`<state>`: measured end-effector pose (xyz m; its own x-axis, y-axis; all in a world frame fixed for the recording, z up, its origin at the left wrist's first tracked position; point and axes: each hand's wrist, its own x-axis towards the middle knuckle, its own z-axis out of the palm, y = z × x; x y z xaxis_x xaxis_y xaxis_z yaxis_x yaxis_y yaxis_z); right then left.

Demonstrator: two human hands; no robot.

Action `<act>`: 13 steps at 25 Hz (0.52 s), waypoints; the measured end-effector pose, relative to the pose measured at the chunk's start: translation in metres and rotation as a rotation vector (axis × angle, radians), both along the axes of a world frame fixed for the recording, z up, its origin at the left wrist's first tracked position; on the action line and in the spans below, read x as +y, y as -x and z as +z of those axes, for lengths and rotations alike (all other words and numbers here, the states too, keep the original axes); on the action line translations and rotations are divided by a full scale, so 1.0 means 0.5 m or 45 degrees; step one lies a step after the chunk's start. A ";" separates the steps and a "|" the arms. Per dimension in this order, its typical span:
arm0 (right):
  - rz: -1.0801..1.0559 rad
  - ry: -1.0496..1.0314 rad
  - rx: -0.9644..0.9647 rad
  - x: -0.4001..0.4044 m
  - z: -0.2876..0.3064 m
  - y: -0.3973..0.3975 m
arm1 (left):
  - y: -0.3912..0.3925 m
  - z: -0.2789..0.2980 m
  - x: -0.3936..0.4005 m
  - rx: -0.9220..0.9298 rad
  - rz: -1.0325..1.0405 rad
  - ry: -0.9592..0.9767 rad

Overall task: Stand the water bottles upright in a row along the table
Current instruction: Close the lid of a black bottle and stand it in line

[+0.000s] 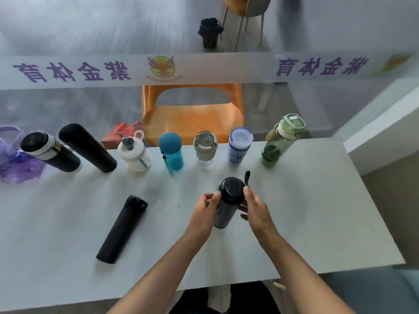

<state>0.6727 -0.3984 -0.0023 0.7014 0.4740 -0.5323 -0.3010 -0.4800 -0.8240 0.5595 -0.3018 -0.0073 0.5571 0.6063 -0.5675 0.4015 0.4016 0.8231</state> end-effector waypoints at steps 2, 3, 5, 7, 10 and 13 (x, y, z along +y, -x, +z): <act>-0.067 -0.029 -0.008 -0.043 0.015 -0.035 | -0.046 0.009 -0.030 -0.020 -0.115 -0.042; -0.107 -0.041 -0.007 -0.065 0.021 -0.055 | -0.073 0.012 -0.046 -0.018 -0.164 -0.072; -0.180 -0.062 -0.006 -0.100 0.025 -0.099 | -0.126 0.017 -0.073 -0.021 -0.230 -0.107; -0.237 -0.061 -0.034 -0.130 0.026 -0.157 | -0.189 0.017 -0.100 -0.014 -0.256 -0.136; -0.308 -0.073 -0.067 -0.172 0.020 -0.270 | -0.310 0.021 -0.145 0.001 -0.252 -0.161; -0.368 -0.059 -0.070 -0.201 0.006 -0.406 | -0.451 0.020 -0.176 0.005 -0.307 -0.182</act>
<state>0.8755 -0.4990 0.0006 0.8380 0.2736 -0.4721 -0.3739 -0.3421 -0.8621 0.7851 -0.3897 0.0028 0.6926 0.5306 -0.4886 0.4749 0.1743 0.8626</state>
